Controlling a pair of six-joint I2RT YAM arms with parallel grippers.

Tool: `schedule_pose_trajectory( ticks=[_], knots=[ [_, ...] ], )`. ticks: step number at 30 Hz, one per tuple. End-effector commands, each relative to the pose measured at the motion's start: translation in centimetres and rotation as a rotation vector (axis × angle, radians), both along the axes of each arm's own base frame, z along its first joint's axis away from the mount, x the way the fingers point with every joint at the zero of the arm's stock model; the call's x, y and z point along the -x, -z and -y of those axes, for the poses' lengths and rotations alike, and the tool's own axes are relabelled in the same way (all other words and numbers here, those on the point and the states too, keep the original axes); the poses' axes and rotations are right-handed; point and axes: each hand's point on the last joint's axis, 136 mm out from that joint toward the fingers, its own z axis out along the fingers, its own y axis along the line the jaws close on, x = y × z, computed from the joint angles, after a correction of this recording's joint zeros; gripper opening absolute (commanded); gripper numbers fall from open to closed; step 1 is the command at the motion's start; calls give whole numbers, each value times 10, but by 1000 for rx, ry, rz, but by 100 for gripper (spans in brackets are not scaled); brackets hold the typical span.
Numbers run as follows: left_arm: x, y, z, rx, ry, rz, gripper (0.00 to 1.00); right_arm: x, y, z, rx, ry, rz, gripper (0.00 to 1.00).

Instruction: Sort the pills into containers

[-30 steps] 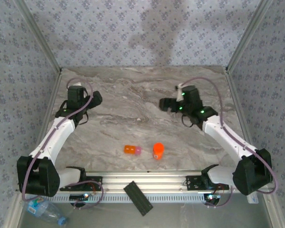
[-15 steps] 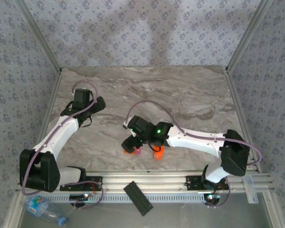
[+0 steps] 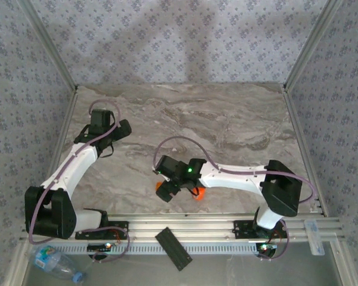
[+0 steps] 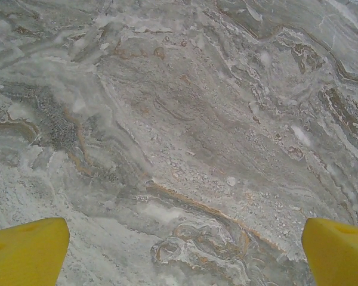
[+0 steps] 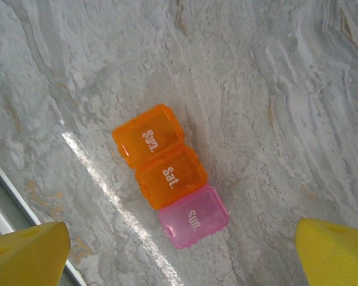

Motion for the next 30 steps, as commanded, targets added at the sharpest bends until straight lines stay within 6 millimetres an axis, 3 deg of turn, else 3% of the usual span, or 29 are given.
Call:
schedule_pose_trajectory(
  ticks=[1,17,30],
  knots=[
    [2,-18,4,39,20,25,100,-3,1,2,39,-31,16,99],
    [12,-33,21,182,51,39,100,-12,6,10,85,-40,22,99],
    [13,-21,26,239,55,10,100,-11,15,25,167,-85,2,100]
  ],
)
